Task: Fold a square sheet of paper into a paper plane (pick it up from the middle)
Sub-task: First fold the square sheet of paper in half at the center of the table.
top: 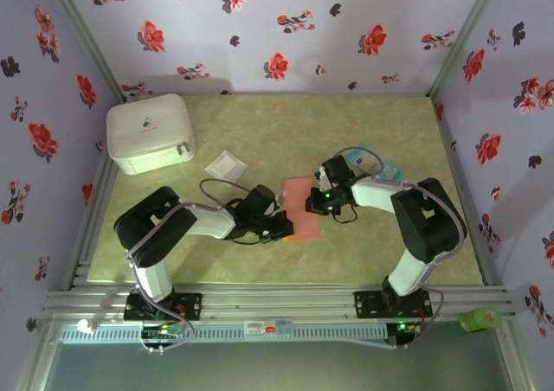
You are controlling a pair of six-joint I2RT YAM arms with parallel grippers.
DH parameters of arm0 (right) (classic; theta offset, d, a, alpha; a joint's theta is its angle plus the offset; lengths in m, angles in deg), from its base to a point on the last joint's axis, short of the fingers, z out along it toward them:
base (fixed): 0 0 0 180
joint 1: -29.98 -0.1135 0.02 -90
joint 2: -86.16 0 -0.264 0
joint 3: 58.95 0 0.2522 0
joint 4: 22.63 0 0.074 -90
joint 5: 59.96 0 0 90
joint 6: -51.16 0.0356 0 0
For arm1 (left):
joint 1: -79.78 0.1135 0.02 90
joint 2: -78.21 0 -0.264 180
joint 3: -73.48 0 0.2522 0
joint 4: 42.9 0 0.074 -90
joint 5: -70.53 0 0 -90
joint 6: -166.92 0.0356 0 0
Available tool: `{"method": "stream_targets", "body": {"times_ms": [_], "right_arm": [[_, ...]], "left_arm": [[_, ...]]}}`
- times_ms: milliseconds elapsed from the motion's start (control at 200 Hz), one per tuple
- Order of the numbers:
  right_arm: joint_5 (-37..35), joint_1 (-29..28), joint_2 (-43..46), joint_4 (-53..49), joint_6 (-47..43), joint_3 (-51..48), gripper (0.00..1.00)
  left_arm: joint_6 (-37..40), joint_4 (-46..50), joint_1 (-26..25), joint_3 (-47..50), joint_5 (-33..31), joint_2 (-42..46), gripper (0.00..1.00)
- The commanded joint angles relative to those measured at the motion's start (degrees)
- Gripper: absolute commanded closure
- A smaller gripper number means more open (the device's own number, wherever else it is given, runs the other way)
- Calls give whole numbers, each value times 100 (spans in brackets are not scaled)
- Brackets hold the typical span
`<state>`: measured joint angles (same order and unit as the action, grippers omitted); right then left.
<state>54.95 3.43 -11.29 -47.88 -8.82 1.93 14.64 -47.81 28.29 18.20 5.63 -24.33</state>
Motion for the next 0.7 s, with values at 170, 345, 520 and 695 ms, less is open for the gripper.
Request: {"method": "stream_targets", "body": {"times_ms": [170,345,520,695], "right_arm": [[-935,26,-266,-798,9,-297,100],[-944,25,-264,-824,-6,-277,100],[-933,27,-273,-828,-13,-277,100],[-933,26,-257,-827,-14,-275,100]], "left_arm": [[625,1429,-212,-31,-128,260,99],[883,1998,-299,-121,-201,418,99],[1107,2541,-354,-303,-343,615,98],[974,2158,-137,-383,-305,1207,96]]}}
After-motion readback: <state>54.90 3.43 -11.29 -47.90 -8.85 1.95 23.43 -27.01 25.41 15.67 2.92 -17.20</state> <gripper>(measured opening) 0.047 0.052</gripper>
